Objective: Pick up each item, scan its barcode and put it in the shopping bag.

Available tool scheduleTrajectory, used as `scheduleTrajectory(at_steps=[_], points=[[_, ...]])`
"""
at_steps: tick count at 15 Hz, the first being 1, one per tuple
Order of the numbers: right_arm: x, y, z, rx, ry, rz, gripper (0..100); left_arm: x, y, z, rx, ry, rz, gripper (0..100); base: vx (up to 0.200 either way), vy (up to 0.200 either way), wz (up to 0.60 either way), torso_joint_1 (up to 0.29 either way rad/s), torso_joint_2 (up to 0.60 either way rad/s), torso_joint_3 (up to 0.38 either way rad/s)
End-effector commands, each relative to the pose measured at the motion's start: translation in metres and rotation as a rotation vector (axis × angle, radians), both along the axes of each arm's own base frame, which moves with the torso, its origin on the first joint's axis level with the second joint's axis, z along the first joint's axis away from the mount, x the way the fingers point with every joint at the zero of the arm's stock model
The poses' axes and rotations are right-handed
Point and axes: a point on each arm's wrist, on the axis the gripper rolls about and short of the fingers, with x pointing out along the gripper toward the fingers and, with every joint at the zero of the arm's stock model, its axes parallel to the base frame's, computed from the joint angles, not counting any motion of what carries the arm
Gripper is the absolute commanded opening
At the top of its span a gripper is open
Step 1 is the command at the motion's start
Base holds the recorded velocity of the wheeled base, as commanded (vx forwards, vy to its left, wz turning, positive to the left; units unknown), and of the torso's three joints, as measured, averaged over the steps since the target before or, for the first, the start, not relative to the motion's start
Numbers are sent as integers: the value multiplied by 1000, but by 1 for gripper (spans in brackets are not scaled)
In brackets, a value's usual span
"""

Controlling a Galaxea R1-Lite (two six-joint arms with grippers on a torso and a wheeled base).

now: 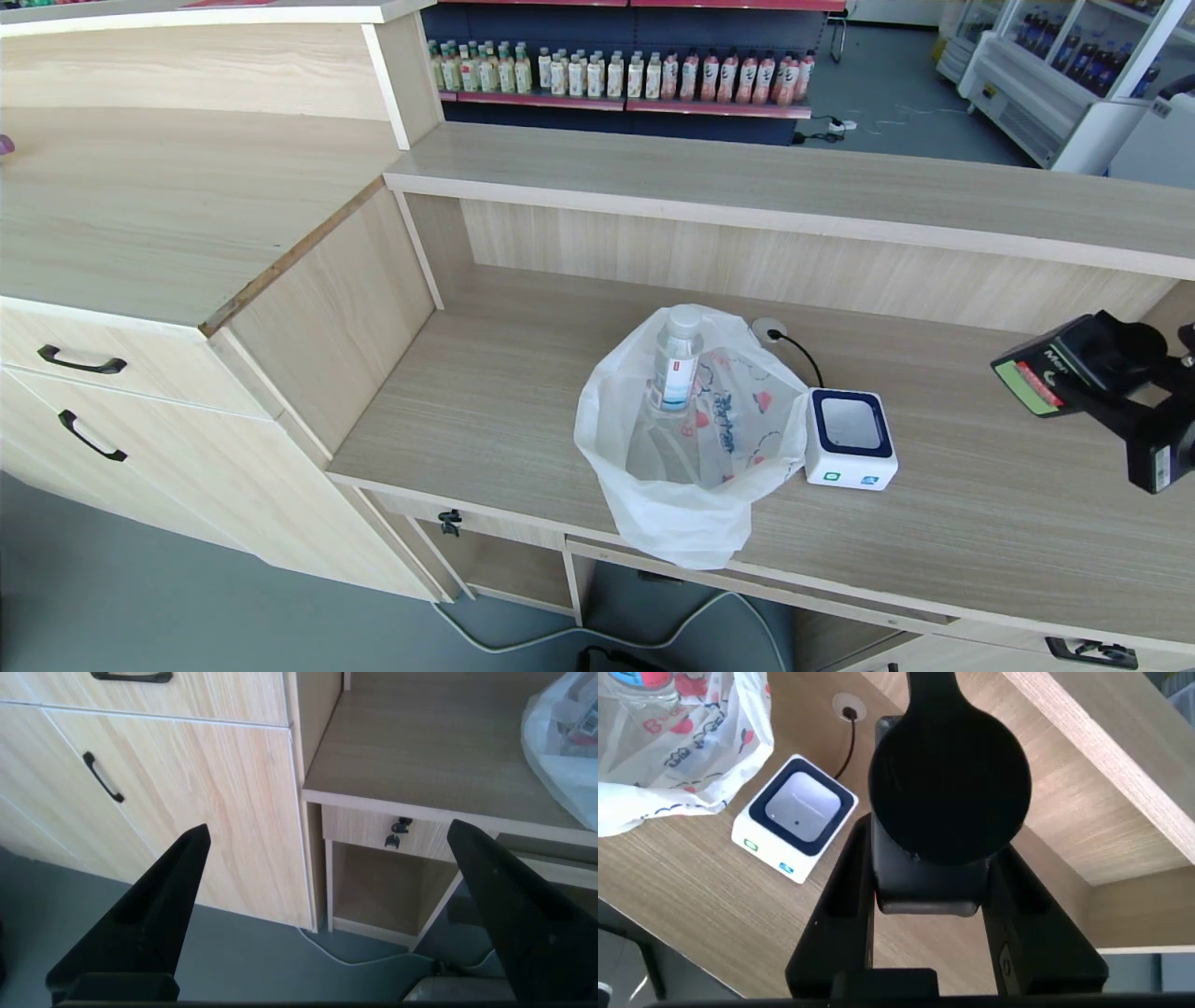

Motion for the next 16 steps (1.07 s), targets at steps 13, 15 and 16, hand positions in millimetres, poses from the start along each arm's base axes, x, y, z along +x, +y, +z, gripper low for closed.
scheduleTrajectory(at_steps=[13, 15, 16], points=[[24, 47, -17, 476, 188, 190, 0, 0, 0, 0, 0, -1, 0, 100, 0, 0, 0, 0, 0, 0], [27, 54, -19, 578, 209, 175, 0, 0, 0, 0, 0, -1, 1, 100, 0, 0, 0, 0, 0, 0], [33, 61, -26, 592, 246, 168, 0, 0, 0, 0, 0, -1, 0, 100, 0, 0, 0, 0, 0, 0]])
